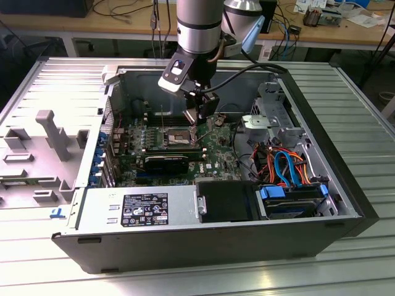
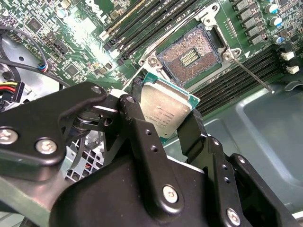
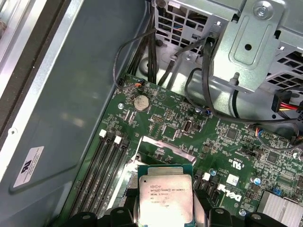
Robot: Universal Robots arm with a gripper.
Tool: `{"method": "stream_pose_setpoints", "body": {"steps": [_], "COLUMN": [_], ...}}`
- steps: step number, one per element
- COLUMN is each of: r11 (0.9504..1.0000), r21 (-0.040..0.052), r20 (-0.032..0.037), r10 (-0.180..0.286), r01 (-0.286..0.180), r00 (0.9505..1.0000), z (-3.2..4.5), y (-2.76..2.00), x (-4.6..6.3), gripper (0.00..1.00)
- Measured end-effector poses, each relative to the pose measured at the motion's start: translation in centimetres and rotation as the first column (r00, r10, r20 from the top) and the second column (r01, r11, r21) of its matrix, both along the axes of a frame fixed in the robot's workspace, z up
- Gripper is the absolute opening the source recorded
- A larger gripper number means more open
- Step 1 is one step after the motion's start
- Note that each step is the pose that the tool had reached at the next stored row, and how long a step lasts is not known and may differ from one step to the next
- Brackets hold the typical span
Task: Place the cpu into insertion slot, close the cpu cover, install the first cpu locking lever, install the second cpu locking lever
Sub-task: 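Place the cpu into insertion slot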
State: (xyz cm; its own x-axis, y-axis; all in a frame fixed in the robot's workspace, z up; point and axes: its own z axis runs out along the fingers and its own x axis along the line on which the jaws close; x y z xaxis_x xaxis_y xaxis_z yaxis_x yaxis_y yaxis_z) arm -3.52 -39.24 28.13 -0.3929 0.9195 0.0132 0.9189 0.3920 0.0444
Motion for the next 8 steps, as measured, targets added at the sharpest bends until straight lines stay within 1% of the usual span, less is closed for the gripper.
{"method": "stream_pose_setpoints", "body": {"steps": [8], "r11": [1.0000], "r21": [0.0000], "r20": [0.0000], "r10": [-0.009], "r01": [0.009], "r00": [1.0000], "z": [0.00], "y": [0.00], "x": [0.00], "gripper": [0.55]}}
